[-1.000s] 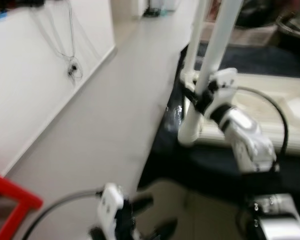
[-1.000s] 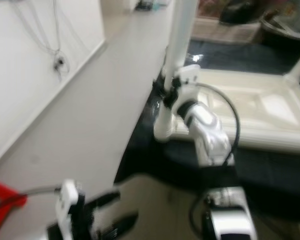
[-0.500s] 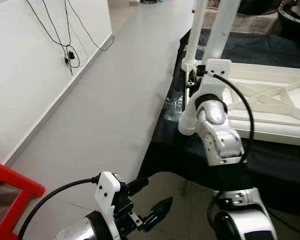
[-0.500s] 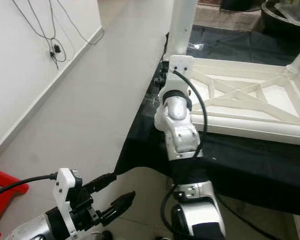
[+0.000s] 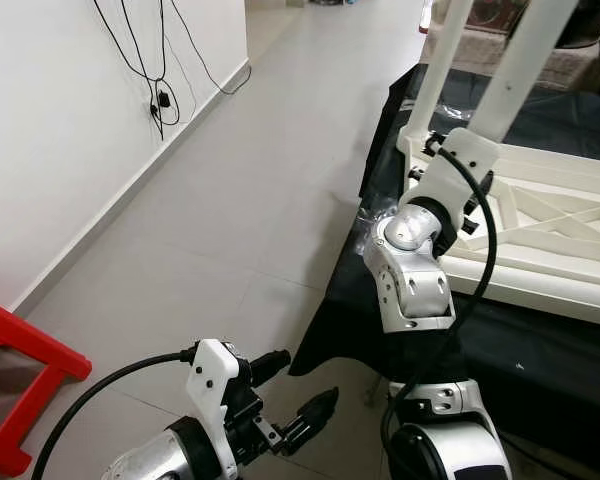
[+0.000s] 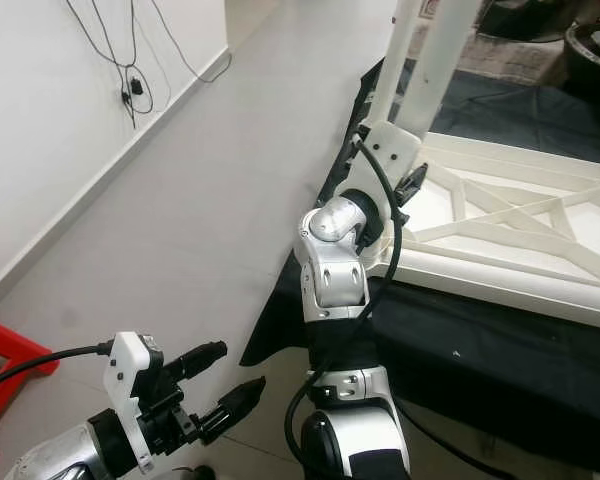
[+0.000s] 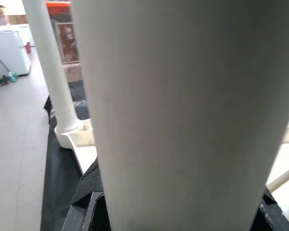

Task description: Building children table

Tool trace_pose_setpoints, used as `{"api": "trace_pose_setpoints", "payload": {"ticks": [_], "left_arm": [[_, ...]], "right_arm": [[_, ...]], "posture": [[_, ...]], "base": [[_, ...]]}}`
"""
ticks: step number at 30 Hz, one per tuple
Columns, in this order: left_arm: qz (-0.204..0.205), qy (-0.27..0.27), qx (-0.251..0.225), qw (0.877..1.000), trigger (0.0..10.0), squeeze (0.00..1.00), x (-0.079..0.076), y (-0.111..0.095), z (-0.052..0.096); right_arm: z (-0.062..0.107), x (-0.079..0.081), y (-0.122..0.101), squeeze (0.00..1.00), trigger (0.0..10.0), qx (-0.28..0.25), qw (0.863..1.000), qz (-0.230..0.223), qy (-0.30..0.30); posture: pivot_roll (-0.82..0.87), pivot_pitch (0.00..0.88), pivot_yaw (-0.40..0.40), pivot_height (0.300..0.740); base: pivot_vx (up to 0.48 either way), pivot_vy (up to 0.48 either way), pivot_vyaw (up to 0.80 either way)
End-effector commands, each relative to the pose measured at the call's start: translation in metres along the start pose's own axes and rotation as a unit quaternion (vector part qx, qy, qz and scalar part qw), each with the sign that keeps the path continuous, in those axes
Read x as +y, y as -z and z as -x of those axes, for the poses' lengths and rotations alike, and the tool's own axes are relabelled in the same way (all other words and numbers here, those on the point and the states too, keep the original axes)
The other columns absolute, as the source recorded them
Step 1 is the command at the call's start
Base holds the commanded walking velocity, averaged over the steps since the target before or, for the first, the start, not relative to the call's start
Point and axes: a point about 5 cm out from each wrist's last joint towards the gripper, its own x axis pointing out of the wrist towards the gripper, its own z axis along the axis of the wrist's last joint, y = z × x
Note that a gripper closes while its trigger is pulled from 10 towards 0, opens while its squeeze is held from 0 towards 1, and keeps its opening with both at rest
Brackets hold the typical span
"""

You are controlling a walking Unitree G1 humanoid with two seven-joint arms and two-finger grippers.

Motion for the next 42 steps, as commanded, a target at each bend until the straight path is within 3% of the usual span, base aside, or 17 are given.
{"api": "trace_pose_setpoints", "payload": {"ticks": [1, 8, 25, 26, 37, 38, 42], "left_arm": [[0.003, -0.004, 0.005, 1.0, 10.0, 0.0, 0.0, 0.003, 0.0], [0.002, -0.002, 0.005, 1.0, 10.0, 0.0, 0.0, 0.004, -0.001], [0.001, 0.0, 0.008, 1.0, 10.0, 0.0, 0.0, 0.005, -0.002], [0.001, 0.0, 0.009, 1.0, 10.0, 0.0, 0.0, 0.005, -0.001], [0.001, 0.003, 0.012, 1.0, 10.0, 0.0, 0.0, 0.006, -0.001], [0.002, 0.004, 0.013, 1.0, 10.0, 0.0, 0.0, 0.007, -0.001], [0.002, 0.004, 0.013, 1.0, 10.0, 0.0, 0.0, 0.007, -0.001]], "right_arm": [[0.0, -0.018, 0.046, 0.0, 10.0, 0.112, 0.991, 0.021, 0.076], [0.002, -0.021, 0.048, 0.0, 10.0, 0.124, 0.986, 0.016, 0.111], [0.005, -0.007, 0.048, 0.0, 10.0, 0.126, 0.99, 0.011, 0.067], [0.006, -0.006, 0.049, 1.0, 10.0, 0.128, 0.99, 0.009, 0.06], [0.008, -0.001, 0.044, 1.0, 10.0, 0.119, 0.992, -0.013, 0.041], [0.008, 0.003, 0.036, 0.0, 10.0, 0.099, 0.994, -0.025, 0.029], [0.009, 0.005, 0.033, 0.0, 10.0, 0.093, 0.995, -0.03, 0.021]], "posture": [[0.14, 0.218, -0.025, 0.74], [0.14, 0.223, -0.025, 0.74], [0.13, 0.226, -0.024, 0.74], [0.13, 0.226, -0.024, 0.74], [0.13, 0.226, -0.024, 0.74], [0.13, 0.226, -0.023, 0.74], [0.13, 0.226, -0.023, 0.74]], "base": [[0.0, 0.0, 0.0], [0.0, 0.0, 0.0], [0.0, 0.0, 0.0], [0.0, 0.0, 0.0], [0.0, 0.0, 0.0], [0.0, 0.0, 0.0], [0.0, 0.0, 0.0]]}}
